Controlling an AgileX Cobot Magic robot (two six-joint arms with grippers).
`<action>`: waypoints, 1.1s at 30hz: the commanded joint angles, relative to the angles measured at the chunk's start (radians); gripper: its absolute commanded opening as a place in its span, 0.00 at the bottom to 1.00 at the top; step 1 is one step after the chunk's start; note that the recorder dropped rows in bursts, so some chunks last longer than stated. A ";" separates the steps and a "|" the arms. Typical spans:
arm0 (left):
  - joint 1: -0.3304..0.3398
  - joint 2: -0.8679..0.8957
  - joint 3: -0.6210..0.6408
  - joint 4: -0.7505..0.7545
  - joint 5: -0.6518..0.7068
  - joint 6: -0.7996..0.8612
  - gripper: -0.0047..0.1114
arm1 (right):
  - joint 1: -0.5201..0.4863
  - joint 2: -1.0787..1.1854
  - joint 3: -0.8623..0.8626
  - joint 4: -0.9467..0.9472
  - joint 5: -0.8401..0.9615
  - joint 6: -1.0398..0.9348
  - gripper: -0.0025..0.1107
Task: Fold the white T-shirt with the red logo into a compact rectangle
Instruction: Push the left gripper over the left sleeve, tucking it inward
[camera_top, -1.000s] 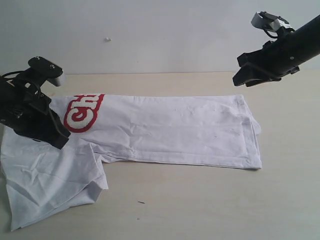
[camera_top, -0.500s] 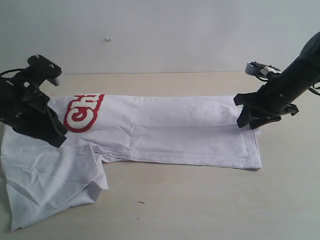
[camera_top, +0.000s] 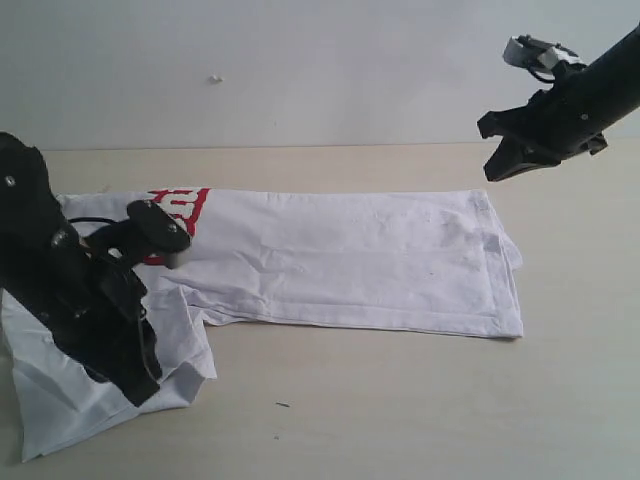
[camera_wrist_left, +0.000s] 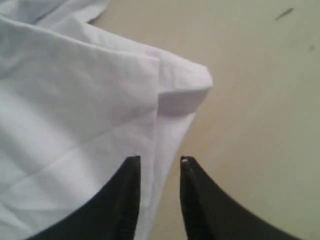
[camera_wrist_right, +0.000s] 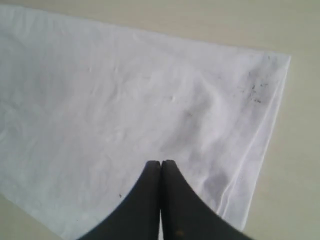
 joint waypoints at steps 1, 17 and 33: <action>-0.083 0.002 0.051 0.011 -0.104 -0.066 0.39 | 0.001 -0.053 0.007 0.040 0.013 -0.020 0.02; -0.087 0.169 0.062 0.035 -0.199 -0.168 0.39 | 0.001 -0.060 0.015 0.110 0.036 -0.071 0.02; -0.087 0.099 -0.077 0.168 0.068 -0.213 0.04 | 0.001 -0.058 0.015 0.113 0.037 -0.071 0.02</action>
